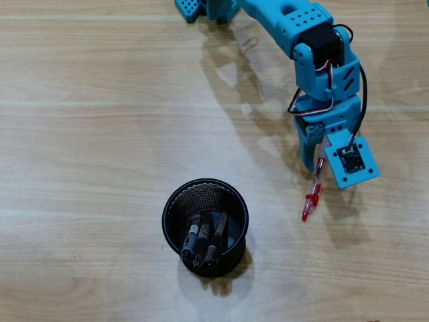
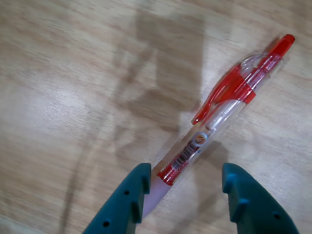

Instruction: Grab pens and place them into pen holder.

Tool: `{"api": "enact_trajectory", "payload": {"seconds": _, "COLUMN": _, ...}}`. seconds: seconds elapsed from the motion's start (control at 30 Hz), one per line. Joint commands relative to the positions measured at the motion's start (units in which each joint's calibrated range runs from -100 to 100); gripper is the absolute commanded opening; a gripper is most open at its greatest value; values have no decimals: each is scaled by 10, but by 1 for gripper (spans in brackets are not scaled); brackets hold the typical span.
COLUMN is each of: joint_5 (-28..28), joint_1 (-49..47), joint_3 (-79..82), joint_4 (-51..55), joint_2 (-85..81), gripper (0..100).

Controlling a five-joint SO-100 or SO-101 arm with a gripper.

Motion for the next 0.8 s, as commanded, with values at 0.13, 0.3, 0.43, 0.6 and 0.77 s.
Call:
{"api": "enact_trajectory", "payload": {"seconds": 0.13, "joint_5": -3, "joint_1": 7, "joint_3": 7, "joint_4": -11, "joint_2": -5, "gripper": 17}}
{"api": "enact_trajectory", "payload": {"seconds": 0.3, "joint_5": -17, "joint_1": 7, "joint_3": 41, "joint_4": -24, "joint_2": -4, "gripper": 17}}
{"api": "enact_trajectory", "payload": {"seconds": 0.43, "joint_5": -18, "joint_1": 5, "joint_3": 114, "joint_4": -99, "joint_2": -4, "gripper": 16}}
{"api": "enact_trajectory", "payload": {"seconds": 0.6, "joint_5": -18, "joint_1": 4, "joint_3": 147, "joint_4": -124, "joint_2": -4, "gripper": 16}}
{"api": "enact_trajectory", "payload": {"seconds": 0.77, "joint_5": -18, "joint_1": 6, "joint_3": 147, "joint_4": -121, "joint_2": -4, "gripper": 13}}
